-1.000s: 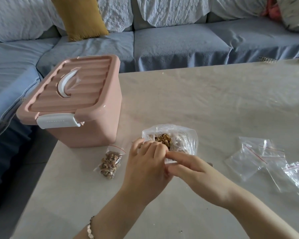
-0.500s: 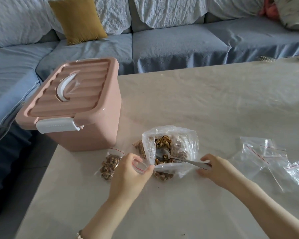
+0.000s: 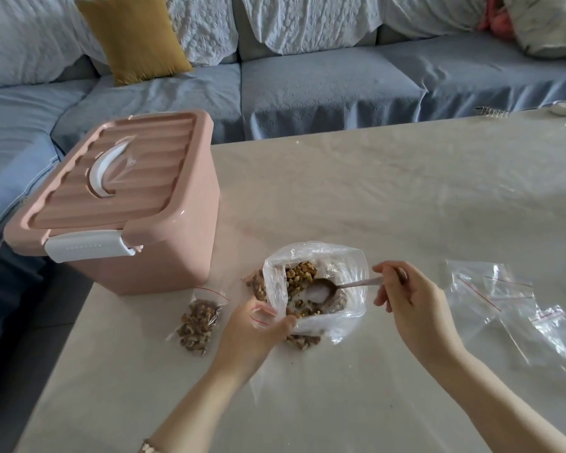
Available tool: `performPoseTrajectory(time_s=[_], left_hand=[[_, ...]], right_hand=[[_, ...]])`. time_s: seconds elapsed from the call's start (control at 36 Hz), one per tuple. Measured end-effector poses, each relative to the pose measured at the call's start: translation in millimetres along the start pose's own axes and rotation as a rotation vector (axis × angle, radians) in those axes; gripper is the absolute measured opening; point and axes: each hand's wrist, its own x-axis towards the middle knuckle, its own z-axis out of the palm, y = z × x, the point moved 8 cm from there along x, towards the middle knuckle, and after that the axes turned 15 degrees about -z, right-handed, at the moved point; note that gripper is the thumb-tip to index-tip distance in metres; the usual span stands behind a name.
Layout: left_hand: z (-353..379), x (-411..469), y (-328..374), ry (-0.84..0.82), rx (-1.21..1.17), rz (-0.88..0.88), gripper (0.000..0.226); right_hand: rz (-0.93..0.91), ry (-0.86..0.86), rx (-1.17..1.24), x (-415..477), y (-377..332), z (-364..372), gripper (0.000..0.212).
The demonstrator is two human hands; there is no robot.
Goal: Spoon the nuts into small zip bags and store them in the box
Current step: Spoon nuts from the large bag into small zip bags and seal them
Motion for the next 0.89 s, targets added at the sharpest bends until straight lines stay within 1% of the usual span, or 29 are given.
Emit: performPoseTrajectory(time_s=[0.08, 0.17, 0.22, 0.33, 0.42, 0.53, 0.61, 0.69, 0.75, 0.81, 0.89], left_hand=[[0.3, -0.1, -6.3, -0.031, -0.043, -0.065, 0.043], [-0.7, -0.2, -7.0, -0.027, -0.12, -0.095, 0.027], [1.0, -2.3, -6.3, -0.039, -0.189, -0.113, 0.025], [10.9, -7.0, -12.5, -0.113, -0.382, -0.167, 0.053], [17.1, -9.5, -13.3, -0.121, -0.473, -0.147, 0.054], [17.7, -12.4, -5.6, -0.075, -0.54, -0.092, 0.058], [18.1, -10.6, -5.4, -0.052, -0.527, -0.08, 0.054], [17.9, -11.4, -6.1, -0.064, -0.489, -0.081, 0.038], [16.0, -12.9, -7.9, -0.081, -0.467, -0.084, 0.042], [11.3, -14.4, -9.0, -0.058, -0.373, -0.063, 0.047], [-3.4, -19.7, -2.4, 0.068, -0.171, 0.08, 0.033]], right_hand=[[-0.089, -0.048, -0.043, -5.4, -8.2, 0.6, 0.018], [-0.125, -0.118, -0.116, -14.6, -5.4, 7.0, 0.017], [-0.122, -0.128, -0.119, -21.5, -2.3, 10.1, 0.019], [0.001, -0.075, 0.045, -34.4, 5.4, 14.4, 0.027], [0.075, -0.033, 0.098, -44.1, 13.9, 17.5, 0.027], [0.235, 0.015, 0.215, -57.1, 31.9, 24.5, 0.026], [0.349, 0.09, 0.345, -60.9, 37.4, 26.1, 0.026], [0.433, 0.151, 0.429, -60.8, 40.9, 23.8, 0.025], [0.434, 0.175, 0.431, -58.7, 40.0, 19.7, 0.025], [0.418, 0.191, 0.423, -55.5, 37.7, 14.9, 0.025], [0.428, 0.214, 0.444, -50.5, 37.1, 8.2, 0.025]])
